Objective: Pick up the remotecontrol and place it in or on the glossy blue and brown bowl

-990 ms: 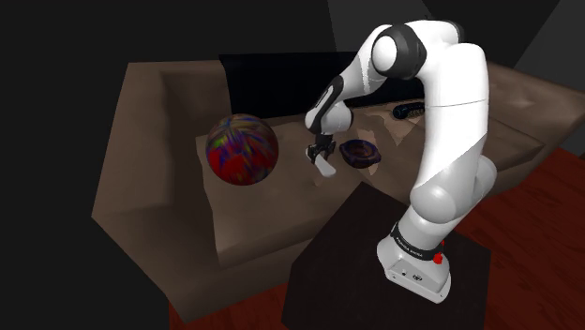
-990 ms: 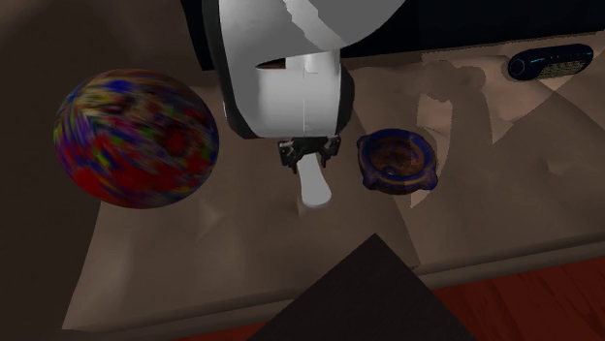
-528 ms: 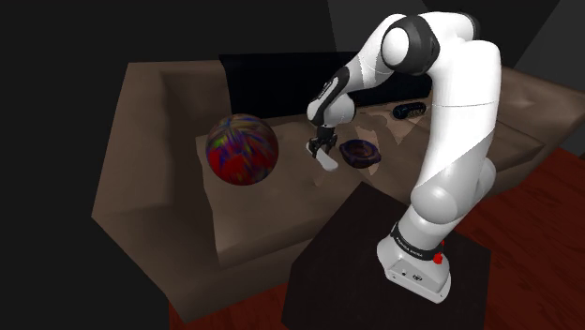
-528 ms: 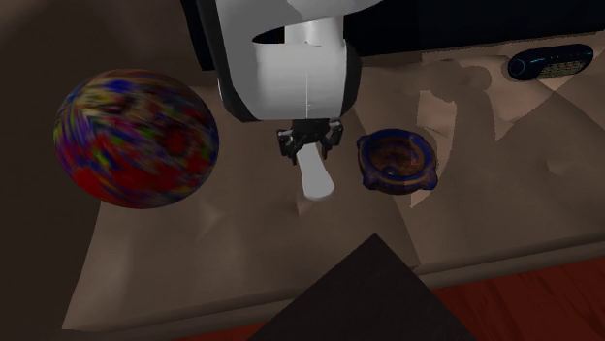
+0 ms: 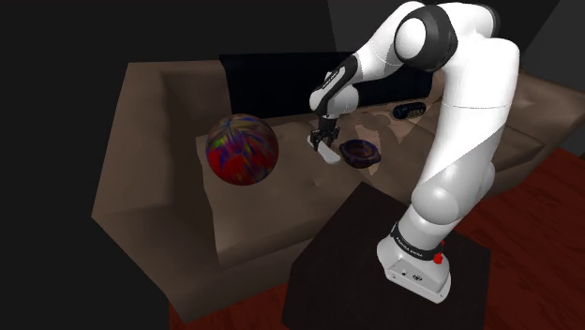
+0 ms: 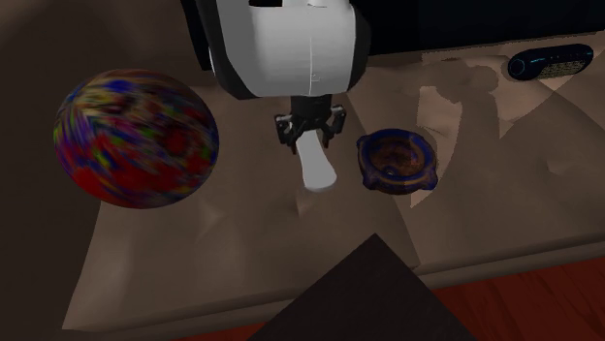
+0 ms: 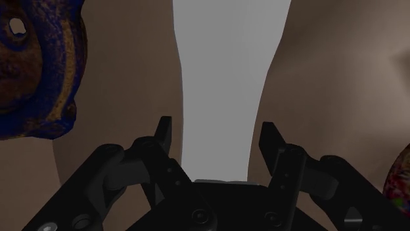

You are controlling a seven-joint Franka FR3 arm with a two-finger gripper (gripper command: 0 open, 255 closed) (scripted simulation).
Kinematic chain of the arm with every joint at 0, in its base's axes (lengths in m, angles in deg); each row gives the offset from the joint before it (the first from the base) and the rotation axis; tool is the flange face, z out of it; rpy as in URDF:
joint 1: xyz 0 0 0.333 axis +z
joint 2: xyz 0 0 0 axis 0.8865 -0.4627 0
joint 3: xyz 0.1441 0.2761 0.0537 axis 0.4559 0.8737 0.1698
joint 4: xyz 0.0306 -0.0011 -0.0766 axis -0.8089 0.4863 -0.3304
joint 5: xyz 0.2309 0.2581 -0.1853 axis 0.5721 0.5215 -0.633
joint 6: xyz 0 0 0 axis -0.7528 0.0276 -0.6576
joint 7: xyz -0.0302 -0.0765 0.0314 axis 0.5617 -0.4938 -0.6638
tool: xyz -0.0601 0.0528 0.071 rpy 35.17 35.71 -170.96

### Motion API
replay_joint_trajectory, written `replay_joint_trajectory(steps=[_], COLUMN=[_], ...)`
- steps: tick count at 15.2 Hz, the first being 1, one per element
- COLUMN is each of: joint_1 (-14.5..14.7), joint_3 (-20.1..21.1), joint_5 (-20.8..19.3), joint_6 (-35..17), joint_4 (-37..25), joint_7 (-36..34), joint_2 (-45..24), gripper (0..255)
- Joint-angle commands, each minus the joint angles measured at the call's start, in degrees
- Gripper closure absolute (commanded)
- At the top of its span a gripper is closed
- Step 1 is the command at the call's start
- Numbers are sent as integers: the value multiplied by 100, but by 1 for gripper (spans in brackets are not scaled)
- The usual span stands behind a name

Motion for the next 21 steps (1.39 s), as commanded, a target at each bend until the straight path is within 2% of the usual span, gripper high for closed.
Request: replay_joint_trajectory(steps=[1,14,21], joint_1=[23,110,-452], joint_3=[-33,-158,-574], joint_5=[-64,-397,-430], joint_6=[148,990,995], joint_4=[-19,-150,15], joint_7=[-46,-281,677], joint_2=[133,874,1029], gripper=[255,255,255])
